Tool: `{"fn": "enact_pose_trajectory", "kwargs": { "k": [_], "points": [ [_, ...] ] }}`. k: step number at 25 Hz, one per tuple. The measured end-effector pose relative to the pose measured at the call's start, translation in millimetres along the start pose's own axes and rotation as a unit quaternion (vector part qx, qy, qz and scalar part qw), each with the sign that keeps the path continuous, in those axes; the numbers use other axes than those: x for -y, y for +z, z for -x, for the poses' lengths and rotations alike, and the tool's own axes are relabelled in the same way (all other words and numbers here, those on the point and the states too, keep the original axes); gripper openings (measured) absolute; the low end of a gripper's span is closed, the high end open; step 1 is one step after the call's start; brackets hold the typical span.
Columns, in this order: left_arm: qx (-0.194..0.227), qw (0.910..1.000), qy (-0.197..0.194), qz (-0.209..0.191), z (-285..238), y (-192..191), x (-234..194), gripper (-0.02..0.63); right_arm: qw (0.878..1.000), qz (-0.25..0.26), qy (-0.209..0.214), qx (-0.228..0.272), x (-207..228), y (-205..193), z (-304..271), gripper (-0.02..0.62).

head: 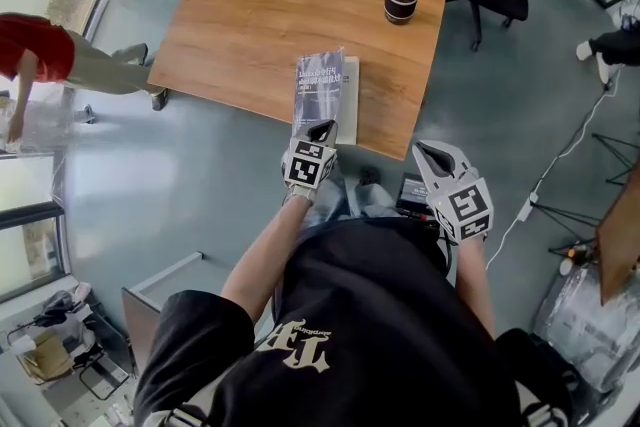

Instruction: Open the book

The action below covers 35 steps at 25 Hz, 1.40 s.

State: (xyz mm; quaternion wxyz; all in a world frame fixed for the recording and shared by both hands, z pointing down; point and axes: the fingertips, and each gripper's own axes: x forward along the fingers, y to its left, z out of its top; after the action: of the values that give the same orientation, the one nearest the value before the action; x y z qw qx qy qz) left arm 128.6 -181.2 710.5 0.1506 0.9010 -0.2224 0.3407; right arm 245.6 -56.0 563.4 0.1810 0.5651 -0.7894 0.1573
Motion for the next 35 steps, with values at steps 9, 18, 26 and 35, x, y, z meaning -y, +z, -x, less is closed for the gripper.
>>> {"fn": "enact_pose_trajectory", "kwargs": {
  "k": [9,18,26,35],
  "points": [
    [0.052,0.9981,0.016,0.03,47,19,-29,0.003,1.0,0.011,0.023,-0.009,-10,8,-24,-0.012],
    [0.06,0.9961,0.049,0.041,83,13,-72,0.003,0.999,0.021,0.042,-0.011,-18,23,-51,-0.012],
    [0.044,0.9947,0.077,0.052,99,-3,-110,0.003,0.998,0.025,0.061,-0.02,-24,32,-76,-0.012],
    [-0.007,0.9916,0.113,0.062,104,-43,-173,0.003,0.997,0.03,0.066,-0.03,-21,45,-102,-0.012]
  ]
}}
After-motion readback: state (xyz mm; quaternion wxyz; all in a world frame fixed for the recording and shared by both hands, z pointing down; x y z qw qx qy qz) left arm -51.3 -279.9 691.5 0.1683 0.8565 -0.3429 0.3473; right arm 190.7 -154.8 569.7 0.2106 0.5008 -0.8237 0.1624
